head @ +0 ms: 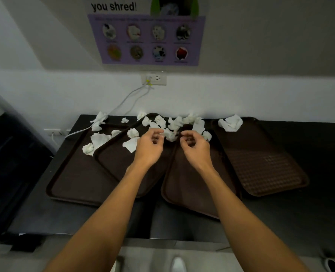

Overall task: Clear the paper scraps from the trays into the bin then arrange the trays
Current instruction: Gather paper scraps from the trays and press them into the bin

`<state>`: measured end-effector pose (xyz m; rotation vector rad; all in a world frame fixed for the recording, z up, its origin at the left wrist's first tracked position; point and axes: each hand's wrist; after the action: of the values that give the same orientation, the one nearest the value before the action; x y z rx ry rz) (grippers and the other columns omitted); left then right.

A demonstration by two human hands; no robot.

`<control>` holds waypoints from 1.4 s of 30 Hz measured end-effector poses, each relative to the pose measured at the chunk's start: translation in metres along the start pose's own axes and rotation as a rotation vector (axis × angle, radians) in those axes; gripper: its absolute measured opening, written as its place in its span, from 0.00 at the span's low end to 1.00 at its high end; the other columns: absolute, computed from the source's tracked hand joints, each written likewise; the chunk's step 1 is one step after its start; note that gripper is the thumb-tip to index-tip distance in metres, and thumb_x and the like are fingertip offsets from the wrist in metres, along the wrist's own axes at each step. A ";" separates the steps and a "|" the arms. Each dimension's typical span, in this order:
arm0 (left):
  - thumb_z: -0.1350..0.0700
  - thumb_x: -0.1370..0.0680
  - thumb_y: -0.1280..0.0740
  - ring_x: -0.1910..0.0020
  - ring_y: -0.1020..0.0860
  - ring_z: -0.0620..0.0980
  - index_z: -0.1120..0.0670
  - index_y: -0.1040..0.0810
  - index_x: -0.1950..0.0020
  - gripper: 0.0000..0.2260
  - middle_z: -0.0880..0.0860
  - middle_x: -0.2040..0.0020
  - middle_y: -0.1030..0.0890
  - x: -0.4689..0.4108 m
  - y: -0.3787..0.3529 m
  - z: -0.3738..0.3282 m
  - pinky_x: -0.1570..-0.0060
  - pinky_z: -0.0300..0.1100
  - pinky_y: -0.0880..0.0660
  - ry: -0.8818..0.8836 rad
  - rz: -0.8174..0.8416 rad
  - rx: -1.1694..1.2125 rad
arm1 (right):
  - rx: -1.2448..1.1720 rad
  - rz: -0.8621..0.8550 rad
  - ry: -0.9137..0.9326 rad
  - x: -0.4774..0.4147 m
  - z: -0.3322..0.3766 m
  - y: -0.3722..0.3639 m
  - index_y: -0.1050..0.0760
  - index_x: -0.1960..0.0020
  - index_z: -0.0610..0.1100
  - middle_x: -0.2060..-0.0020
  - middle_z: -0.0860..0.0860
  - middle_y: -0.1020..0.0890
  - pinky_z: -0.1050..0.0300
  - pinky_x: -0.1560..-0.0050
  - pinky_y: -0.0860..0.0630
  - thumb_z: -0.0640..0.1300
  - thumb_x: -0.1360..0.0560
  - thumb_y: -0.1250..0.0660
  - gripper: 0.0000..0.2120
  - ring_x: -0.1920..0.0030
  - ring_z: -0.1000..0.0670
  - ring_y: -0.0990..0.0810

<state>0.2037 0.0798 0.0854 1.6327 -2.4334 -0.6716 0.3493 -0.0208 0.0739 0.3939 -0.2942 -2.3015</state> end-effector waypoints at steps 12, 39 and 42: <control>0.56 0.20 0.31 0.53 0.20 0.37 0.50 0.18 0.40 0.09 0.44 0.53 0.17 -0.050 -0.088 0.002 0.56 0.24 0.27 0.062 0.100 -0.060 | 0.414 0.050 -0.043 -0.100 -0.104 0.045 0.23 0.34 0.38 0.41 0.40 0.19 0.48 0.36 0.24 0.34 0.30 0.29 0.24 0.38 0.39 0.22; 0.55 0.23 0.28 0.27 0.31 0.51 0.50 0.24 0.29 0.22 0.51 0.28 0.29 -0.123 -0.173 0.036 0.28 0.44 0.33 -0.021 0.392 -0.431 | 0.513 0.127 -0.053 -0.075 -0.151 0.059 0.19 0.42 0.44 0.45 0.48 0.20 0.53 0.43 0.23 0.36 0.28 0.24 0.15 0.45 0.47 0.24; 0.56 0.21 0.30 0.24 0.37 0.54 0.50 0.28 0.25 0.24 0.52 0.24 0.33 -0.129 -0.184 0.042 0.25 0.46 0.37 -0.074 0.504 -0.552 | 0.487 0.114 -0.062 -0.069 -0.148 0.063 0.19 0.43 0.45 0.45 0.49 0.20 0.54 0.43 0.23 0.36 0.28 0.24 0.15 0.44 0.49 0.25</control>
<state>0.3965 0.1514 -0.0142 0.7662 -2.2693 -1.1745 0.4907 -0.0267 -0.0287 0.5298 -0.8926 -2.1166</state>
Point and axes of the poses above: each hand's wrist, its own x-axis away from the middle knuckle, its own y-axis out of the back of the hand, z = x × y
